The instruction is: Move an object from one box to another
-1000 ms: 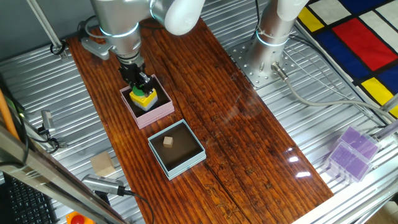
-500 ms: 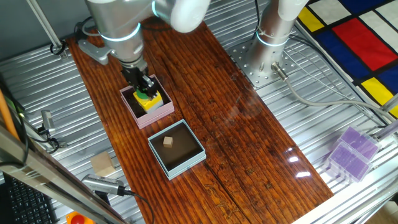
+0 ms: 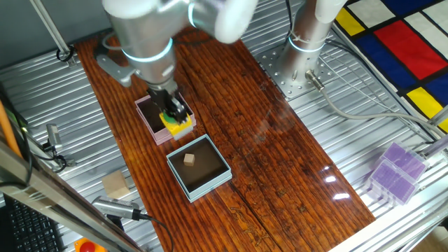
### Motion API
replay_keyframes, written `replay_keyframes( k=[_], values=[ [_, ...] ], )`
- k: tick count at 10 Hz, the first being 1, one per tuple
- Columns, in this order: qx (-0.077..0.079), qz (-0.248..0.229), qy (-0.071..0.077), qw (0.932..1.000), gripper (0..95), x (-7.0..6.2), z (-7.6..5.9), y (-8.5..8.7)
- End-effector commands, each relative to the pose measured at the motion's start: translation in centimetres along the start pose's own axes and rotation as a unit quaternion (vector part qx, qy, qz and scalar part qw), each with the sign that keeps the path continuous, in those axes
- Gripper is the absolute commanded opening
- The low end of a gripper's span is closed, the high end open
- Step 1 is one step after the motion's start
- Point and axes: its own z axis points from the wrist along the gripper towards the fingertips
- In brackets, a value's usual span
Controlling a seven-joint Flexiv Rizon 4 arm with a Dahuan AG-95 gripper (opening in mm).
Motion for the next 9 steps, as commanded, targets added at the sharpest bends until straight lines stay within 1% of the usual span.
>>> replay_keyframes(
  k=[1,3,5,7,9],
  values=[
    [-0.001,0.031,-0.004,0.9995,0.0,-1.1,0.9,2.9],
    [-0.001,0.047,-0.008,0.9989,0.0,-1.4,1.3,4.6],
    [-0.001,0.059,-0.015,0.9982,0.0,-1.6,1.8,6.1],
    [-0.001,0.066,-0.023,0.9976,0.0,-1.8,2.3,7.1],
    [-0.001,0.072,-0.023,0.9971,0.0,-1.9,2.6,7.6]
  ],
)
